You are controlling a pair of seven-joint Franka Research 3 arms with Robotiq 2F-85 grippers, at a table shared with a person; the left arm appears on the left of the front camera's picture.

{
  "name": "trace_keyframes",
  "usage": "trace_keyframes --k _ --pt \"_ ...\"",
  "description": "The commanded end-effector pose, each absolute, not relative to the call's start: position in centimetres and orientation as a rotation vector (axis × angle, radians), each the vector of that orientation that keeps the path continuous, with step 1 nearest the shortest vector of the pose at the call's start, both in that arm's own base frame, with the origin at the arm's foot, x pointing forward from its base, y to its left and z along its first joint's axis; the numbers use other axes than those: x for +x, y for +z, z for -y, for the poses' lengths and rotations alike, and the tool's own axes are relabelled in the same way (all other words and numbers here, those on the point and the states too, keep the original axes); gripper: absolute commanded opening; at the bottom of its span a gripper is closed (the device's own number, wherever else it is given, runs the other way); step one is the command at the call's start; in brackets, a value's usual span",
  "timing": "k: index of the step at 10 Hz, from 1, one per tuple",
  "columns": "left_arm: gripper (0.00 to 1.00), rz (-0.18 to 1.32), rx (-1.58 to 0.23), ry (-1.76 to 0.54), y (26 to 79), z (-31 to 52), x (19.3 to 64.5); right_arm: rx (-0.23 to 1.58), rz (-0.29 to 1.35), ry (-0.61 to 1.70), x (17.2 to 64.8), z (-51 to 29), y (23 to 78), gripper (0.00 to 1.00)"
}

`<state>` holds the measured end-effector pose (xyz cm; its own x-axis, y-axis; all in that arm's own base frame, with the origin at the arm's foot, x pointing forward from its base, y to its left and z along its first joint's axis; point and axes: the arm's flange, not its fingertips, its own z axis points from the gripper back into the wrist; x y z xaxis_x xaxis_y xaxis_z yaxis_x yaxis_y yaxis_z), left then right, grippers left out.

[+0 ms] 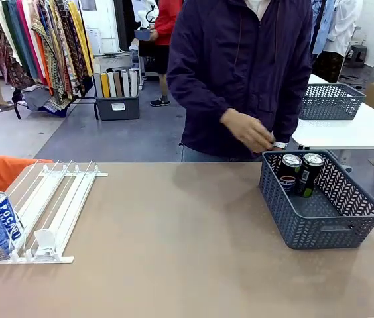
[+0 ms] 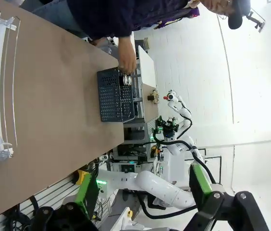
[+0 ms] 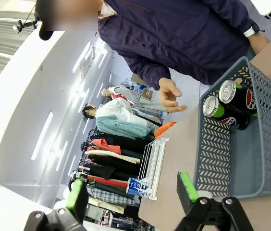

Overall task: Retrieve and store the cans from the dispenser.
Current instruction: Pick up one can from the Automatic Can Dispenser and place it in the middle of the table.

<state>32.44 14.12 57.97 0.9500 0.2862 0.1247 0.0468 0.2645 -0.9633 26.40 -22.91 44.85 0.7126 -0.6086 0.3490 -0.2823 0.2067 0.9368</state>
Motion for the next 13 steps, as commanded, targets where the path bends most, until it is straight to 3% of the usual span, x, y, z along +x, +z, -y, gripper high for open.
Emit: trace_keyframes --k 1,9,13 --pt "1.0 0.297 -1.317 0.168 58.1 -14.0 32.3 1.409 0.816 -0.286 26.7 22.8 45.5 1.0" --pt "1.0 0.298 -1.299 0.165 58.0 -14.1 32.4 1.409 0.816 -0.286 26.7 22.8 45.5 1.0" --pt "1.0 -0.113 -0.38 -0.006 53.9 -7.9 33.4 1.409 0.816 -0.286 26.7 22.8 45.5 1.0"
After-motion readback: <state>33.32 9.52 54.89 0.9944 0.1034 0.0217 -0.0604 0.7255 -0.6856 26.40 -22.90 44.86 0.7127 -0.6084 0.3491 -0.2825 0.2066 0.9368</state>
